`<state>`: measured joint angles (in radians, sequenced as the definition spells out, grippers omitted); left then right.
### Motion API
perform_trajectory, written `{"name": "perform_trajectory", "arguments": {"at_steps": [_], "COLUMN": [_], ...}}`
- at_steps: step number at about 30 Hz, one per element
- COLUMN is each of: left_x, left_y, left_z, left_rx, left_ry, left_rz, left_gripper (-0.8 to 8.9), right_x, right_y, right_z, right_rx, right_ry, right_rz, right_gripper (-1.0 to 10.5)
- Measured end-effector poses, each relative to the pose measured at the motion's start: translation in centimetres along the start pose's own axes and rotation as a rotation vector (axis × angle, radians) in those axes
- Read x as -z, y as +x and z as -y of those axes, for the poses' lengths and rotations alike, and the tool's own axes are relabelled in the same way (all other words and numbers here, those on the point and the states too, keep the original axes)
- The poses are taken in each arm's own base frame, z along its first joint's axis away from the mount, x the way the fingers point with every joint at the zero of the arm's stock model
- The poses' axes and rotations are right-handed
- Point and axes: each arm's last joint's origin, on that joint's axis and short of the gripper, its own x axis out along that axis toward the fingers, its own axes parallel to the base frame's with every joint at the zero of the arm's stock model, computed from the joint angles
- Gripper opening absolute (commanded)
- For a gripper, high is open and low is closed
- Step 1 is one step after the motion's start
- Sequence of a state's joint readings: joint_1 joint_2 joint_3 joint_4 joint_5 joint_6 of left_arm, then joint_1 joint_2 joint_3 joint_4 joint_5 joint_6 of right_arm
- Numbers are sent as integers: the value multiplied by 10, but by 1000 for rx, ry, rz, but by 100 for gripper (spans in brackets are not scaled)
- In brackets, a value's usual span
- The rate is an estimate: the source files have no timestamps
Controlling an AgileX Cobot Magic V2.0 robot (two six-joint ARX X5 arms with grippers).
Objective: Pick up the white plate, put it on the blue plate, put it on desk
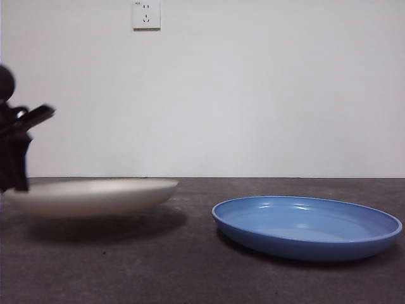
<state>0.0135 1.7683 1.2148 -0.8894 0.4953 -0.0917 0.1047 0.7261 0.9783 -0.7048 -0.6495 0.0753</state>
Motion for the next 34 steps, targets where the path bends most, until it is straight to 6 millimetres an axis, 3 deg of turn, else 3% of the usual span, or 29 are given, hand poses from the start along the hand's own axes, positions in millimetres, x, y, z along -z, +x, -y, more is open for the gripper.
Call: {"name": "perform_trajectory", "arguments": {"at_steps": [7, 16, 26, 34], "left_x": [-9, 1, -5, -6], "left_y": [-11, 5, 61, 100], "left_z": [58, 140, 206, 234], "left_rx": [20, 70, 82, 76], "left_ry": [131, 317, 427, 480], "left_rz": [-14, -38, -158, -214], "left_gripper": [8, 9, 9, 9], "right_x": [1, -8, -17, -12], "right_y": [-2, -20, -47, -57], "right_z": [-1, -14, -34, -41], "right_rx": [5, 62, 103, 106], "right_ry": [21, 32, -40, -58], "right_rz": [-26, -58, -40, -27], "right_gripper": [635, 635, 635, 635]}}
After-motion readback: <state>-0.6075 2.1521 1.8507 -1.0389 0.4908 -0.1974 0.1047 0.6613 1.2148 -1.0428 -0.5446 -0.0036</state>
